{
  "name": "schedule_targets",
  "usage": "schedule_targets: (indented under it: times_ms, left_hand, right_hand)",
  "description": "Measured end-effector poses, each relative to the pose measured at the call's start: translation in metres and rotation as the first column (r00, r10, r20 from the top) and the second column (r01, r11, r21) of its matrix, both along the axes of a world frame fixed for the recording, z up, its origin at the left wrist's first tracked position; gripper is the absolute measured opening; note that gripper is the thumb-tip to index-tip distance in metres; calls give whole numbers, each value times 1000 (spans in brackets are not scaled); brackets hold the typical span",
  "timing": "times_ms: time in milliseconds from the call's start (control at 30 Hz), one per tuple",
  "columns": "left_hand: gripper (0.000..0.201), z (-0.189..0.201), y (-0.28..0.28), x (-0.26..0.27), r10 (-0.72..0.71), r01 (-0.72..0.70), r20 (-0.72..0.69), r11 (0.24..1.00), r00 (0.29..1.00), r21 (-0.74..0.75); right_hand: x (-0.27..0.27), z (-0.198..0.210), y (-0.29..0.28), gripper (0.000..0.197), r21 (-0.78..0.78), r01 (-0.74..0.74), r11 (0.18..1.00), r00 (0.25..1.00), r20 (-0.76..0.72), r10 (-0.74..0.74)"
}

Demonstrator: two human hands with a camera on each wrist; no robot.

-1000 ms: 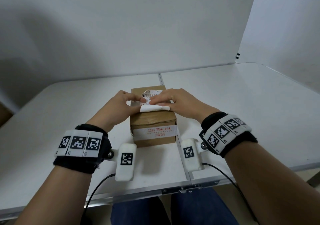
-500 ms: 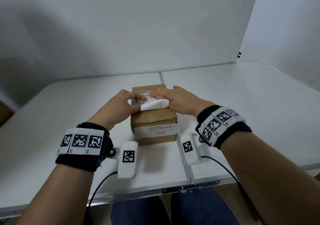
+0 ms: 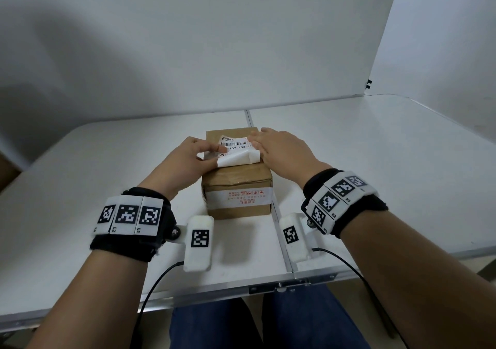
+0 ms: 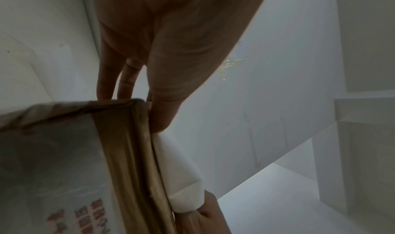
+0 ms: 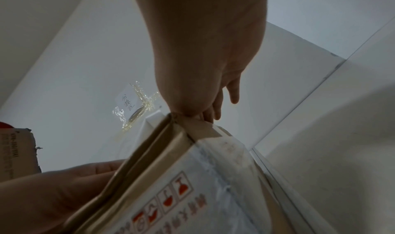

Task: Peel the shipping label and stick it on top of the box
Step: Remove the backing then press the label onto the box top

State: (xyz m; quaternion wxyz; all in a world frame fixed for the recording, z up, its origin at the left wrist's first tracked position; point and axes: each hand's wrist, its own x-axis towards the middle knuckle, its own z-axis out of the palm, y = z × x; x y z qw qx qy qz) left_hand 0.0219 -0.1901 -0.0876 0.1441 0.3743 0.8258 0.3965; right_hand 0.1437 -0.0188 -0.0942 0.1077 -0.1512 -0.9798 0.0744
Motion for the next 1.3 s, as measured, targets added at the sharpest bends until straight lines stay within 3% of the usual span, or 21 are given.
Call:
schedule_targets:
  times_ms: [167, 267, 400, 500, 700, 900, 1300]
  left_hand:
    - [21, -1, -2, -1, 30, -30, -9, 999, 1000, -11]
    - [44, 0, -3, -5, 50, -50, -7, 998, 999, -30]
    - [70, 2, -4, -11, 46, -42, 61, 997, 997, -68]
    - [68, 2, -4, -15, 32, -24, 101, 997, 994, -78]
    - [67, 0, -5, -17, 30, -23, 101, 997, 994, -70]
    - [68, -2, -7, -13, 9, -9, 135, 1000, 991, -7]
    - [66, 1, -7, -9, 42, -39, 135, 999, 990, -20]
  right_hand:
    - [6, 4, 3, 36, 43, 131, 990, 980, -157, -123]
    - [11, 15, 7, 32, -113, 1, 994, 971, -236, -28]
    - [6, 23, -1, 31, -239, -170, 956, 984, -95, 151]
    - [-7, 22, -4, 41, -265, -187, 946, 982, -24, 187]
    - [-26, 20, -1, 33, -362, -239, 901, 963, 29, 268]
    - [-34, 17, 4, 37, -399, -261, 879, 959, -4, 283]
    - [-37, 14, 8, 40, -251, -270, 930, 950, 86, 299]
